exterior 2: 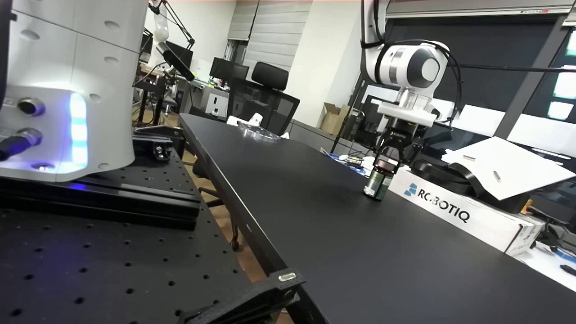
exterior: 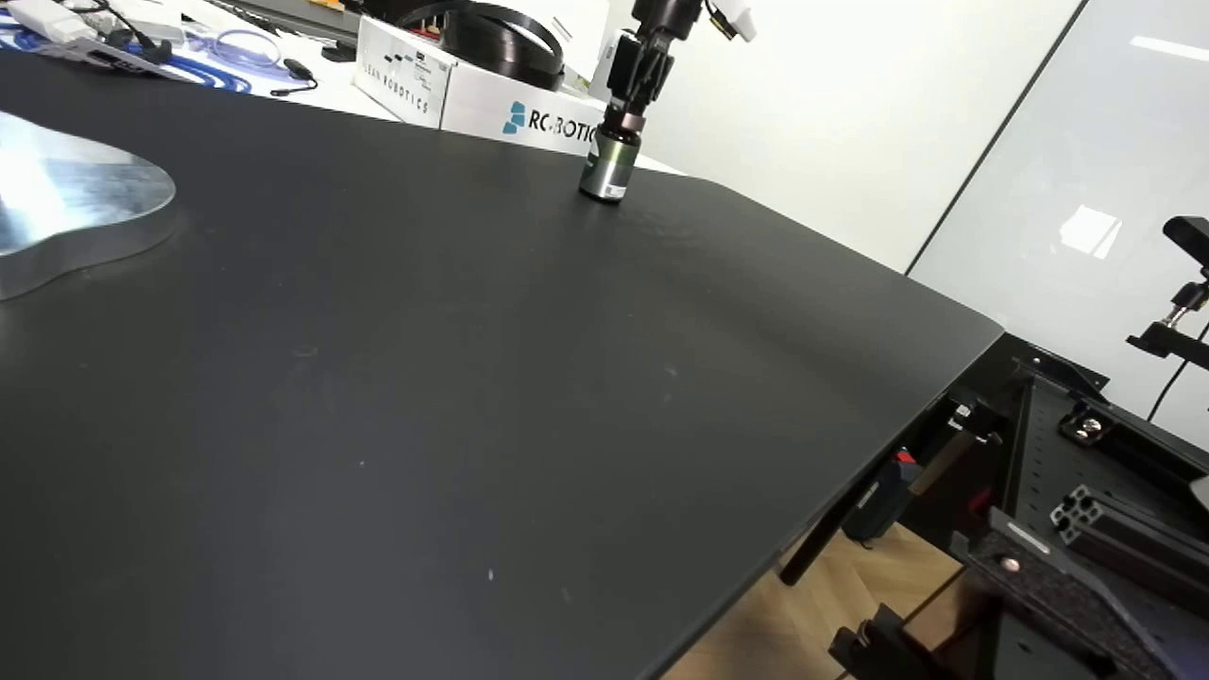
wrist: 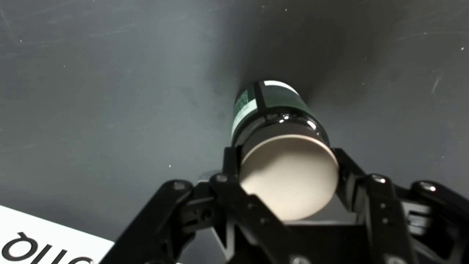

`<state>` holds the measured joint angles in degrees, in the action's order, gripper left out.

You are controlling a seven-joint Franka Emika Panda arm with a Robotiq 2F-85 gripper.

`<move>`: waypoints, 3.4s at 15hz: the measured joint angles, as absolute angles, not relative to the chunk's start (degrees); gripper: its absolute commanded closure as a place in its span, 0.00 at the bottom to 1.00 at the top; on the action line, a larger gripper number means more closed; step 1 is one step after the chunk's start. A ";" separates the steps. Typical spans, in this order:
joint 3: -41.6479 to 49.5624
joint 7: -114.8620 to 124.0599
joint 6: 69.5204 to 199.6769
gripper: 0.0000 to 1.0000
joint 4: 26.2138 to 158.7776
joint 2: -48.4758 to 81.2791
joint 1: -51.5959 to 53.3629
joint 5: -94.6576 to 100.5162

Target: Pick up the medicine bottle and move it to the left.

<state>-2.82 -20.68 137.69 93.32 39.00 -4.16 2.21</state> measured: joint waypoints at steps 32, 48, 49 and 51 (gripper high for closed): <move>-11.95 -15.40 133.13 0.39 103.28 26.58 16.73 6.78; -12.30 -16.58 131.66 0.64 92.55 34.44 19.93 11.84; -12.37 -16.78 131.05 0.64 90.43 35.92 20.93 12.55; -12.51 -17.11 129.79 0.64 86.24 38.79 23.15 13.73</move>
